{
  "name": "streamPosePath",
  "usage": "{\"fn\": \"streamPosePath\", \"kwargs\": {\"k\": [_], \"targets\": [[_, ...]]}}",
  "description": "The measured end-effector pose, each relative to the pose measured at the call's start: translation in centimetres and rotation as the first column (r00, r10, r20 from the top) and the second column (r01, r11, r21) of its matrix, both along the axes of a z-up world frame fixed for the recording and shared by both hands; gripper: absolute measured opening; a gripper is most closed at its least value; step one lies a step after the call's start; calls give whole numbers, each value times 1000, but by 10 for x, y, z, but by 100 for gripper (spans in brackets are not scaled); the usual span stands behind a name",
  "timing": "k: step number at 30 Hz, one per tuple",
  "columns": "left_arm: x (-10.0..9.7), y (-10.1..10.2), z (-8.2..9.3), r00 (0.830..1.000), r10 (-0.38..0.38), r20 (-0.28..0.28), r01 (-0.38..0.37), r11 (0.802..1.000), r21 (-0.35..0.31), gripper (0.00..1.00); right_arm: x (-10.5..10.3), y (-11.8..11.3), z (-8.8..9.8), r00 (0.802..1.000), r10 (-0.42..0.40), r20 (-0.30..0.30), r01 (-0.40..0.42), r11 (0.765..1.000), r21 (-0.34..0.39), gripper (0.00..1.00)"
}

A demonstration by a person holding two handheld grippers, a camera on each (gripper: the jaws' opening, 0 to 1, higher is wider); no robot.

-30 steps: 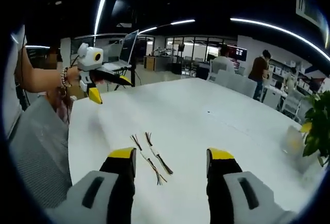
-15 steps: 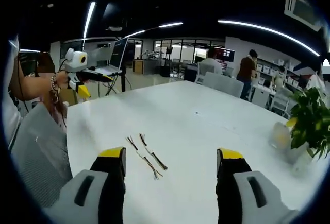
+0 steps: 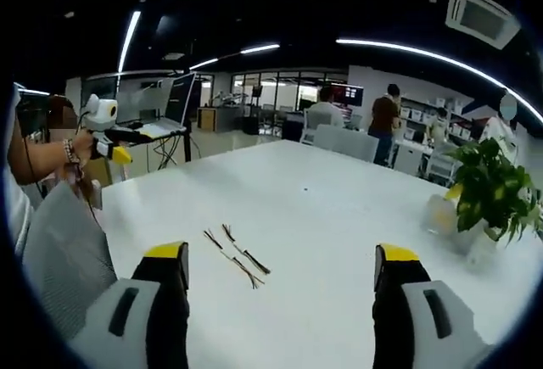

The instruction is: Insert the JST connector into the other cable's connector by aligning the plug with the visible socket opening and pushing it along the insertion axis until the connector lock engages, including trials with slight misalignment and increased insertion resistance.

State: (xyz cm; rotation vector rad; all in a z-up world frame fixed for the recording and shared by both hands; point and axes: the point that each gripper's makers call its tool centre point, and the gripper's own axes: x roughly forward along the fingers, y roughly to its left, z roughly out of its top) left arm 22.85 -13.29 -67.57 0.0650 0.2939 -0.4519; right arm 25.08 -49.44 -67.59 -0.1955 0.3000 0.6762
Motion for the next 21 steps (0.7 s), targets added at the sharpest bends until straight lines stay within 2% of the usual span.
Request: {"fn": "streamPosePath", "kwargs": {"k": [4,6,8,14,16,19,21], "targets": [[-14,9,-3,1000,21,-15,-21,1000,4,99,-7,-12,-2,997,-71,0,71,997,30,99],[-20,12,-4,999,29,-14,-29,1000,-4,99,-12,-17,-5,994,-108,-22,110,992,60,100],[-26,17,-7,999,47,-14,-47,999,-3,99,-15,-24,-7,988,-152,-16,153,986,72,100],[-44,22,-18,996,77,-33,-78,997,-19,99,-33,-31,-27,980,-190,-53,191,981,17,100],[-50,26,-27,994,89,-60,-90,996,-21,99,-38,-31,-33,980,-187,-66,188,982,13,100],[-55,31,-33,989,123,-76,-129,989,-73,99,-47,-35,-47,975,-198,-103,200,980,3,100],[-59,32,-38,988,133,-83,-140,987,-82,99,-51,-36,-52,973,-201,-115,202,979,2,100]]}}
